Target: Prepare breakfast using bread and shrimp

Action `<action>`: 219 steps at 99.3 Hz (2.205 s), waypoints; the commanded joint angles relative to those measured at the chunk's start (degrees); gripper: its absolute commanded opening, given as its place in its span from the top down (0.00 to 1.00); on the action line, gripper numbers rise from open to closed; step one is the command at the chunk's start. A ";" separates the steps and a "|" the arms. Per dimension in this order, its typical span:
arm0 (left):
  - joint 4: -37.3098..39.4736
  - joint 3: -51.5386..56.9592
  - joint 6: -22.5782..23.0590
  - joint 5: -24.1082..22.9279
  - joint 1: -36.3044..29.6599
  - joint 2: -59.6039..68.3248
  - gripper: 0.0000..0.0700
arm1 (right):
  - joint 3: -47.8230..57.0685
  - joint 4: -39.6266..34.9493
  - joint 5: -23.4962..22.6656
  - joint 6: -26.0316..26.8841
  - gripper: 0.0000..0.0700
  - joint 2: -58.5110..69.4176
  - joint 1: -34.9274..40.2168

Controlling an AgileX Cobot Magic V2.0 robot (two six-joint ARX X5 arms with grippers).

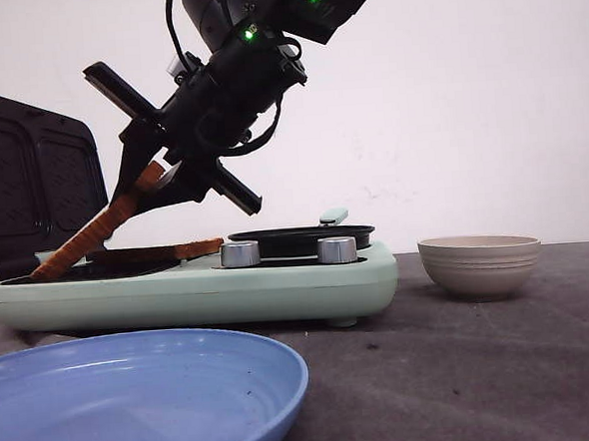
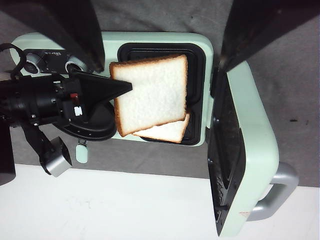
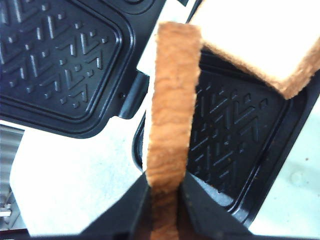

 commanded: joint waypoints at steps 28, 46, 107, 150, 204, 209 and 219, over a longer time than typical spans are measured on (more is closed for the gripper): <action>0.92 0.39 0.31 -0.13 -0.04 0.07 0.45 | 1.44 0.24 0.46 -3.28 0.41 1.46 0.81; 1.01 0.39 0.28 -0.13 -0.04 0.07 0.45 | 1.46 -0.28 0.50 -4.72 0.40 1.46 0.98; 1.03 0.39 0.26 -0.13 -0.04 0.07 0.45 | 3.52 -8.59 2.84 -10.60 0.31 1.44 1.01; 1.03 0.39 0.31 -0.15 -0.04 0.07 0.45 | 3.58 -12.20 4.24 -18.18 0.31 -6.19 -0.72; 0.96 0.39 0.31 -0.15 -0.13 0.07 0.45 | 3.43 -31.65 14.51 -34.51 0.32 -25.83 -3.28; 0.96 0.39 0.31 -0.15 -0.13 0.07 0.45 | 3.34 -32.74 15.32 -34.77 0.32 -27.47 -3.28; 0.96 0.39 0.31 -0.15 -0.13 0.07 0.45 | 3.08 -34.16 16.20 -35.58 0.32 -30.67 -3.91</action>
